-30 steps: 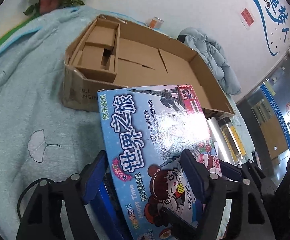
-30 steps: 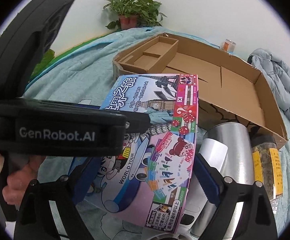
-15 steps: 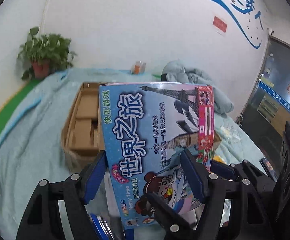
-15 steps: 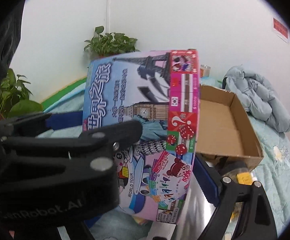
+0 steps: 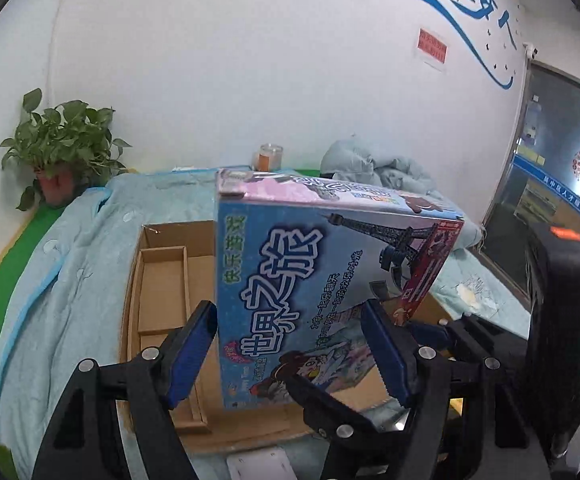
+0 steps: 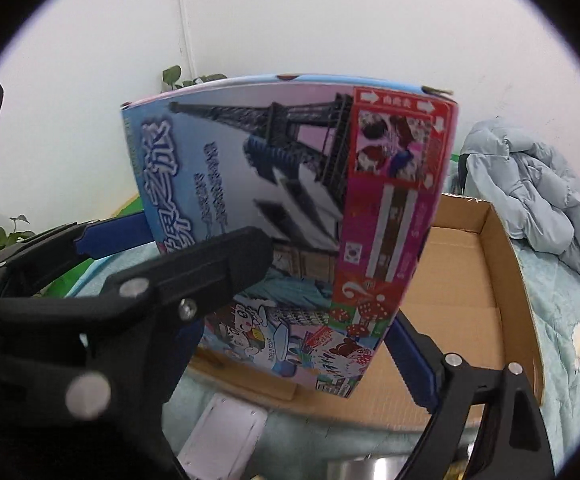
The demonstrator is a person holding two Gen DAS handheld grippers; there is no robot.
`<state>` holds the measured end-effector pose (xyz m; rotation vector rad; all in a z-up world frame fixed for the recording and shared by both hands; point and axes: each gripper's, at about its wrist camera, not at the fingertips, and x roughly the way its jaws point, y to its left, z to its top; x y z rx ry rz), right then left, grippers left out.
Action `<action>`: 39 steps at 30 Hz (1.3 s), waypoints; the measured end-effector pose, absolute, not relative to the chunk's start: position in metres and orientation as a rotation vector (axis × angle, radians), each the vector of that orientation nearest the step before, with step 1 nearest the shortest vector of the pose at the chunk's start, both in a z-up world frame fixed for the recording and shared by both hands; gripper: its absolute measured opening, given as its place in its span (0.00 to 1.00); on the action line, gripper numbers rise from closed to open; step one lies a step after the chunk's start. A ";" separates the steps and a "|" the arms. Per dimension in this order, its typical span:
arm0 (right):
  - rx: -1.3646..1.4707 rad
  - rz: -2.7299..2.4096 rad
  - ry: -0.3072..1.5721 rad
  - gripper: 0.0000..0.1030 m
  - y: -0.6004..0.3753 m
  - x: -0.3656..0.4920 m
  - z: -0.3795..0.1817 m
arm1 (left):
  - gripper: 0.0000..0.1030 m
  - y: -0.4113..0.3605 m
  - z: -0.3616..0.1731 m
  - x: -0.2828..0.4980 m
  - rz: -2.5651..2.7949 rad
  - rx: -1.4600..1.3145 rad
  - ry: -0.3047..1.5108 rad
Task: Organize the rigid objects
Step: 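Lift the game box and lay it flat inside the cardboard box, then withdraw the left gripper and reach toward the silver metal canister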
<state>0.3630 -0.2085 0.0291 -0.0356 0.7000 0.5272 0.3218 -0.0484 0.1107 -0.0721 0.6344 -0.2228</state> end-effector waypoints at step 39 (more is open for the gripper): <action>-0.060 0.517 0.871 0.79 -0.255 0.352 -0.014 | 0.91 0.003 0.042 0.268 0.027 -0.083 0.634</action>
